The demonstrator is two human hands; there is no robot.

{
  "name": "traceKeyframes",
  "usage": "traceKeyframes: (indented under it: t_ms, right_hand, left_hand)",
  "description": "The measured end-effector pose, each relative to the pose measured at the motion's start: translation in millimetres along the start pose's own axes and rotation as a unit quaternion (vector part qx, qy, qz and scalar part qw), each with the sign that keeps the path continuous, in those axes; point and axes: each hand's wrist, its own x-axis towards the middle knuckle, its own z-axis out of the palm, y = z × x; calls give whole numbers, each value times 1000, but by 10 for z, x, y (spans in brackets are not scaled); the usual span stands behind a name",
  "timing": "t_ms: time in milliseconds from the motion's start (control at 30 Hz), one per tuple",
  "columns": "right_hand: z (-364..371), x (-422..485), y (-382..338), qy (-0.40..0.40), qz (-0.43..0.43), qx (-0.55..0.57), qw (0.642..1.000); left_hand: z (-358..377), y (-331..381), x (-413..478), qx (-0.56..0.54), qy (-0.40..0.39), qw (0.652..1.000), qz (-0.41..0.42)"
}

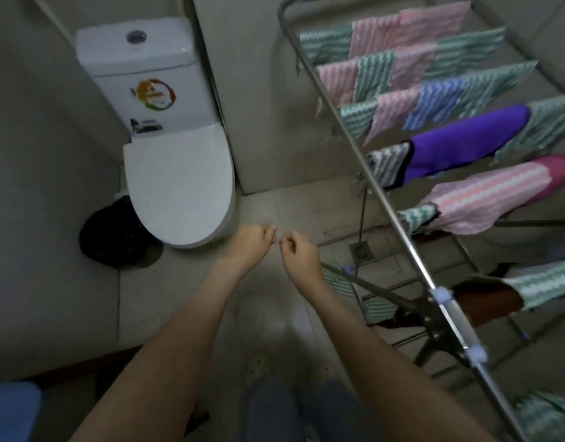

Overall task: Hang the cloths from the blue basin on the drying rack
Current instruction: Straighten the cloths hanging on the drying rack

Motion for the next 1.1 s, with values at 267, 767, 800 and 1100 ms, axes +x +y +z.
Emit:
traceKeyframes:
  t_ms: [267,767,800,1100]
  right_hand:
    - [961,562,1418,-23,51,-5,998]
    - [2187,1702,4524,-67,174,-96,978]
    - [2267,1787,4735,-76,178,-120,974]
    - [2592,2057,5961,-162,103,-377,906]
  left_hand:
    - [1313,-1118,812,-35,-55,998,-20]
    - [3645,-2531,2230,-12,-216,976,-7]
    - [3799,-2648,2313,-6,-216,976,-4]
    - [4564,-3198,2671,29,-223,974,15]
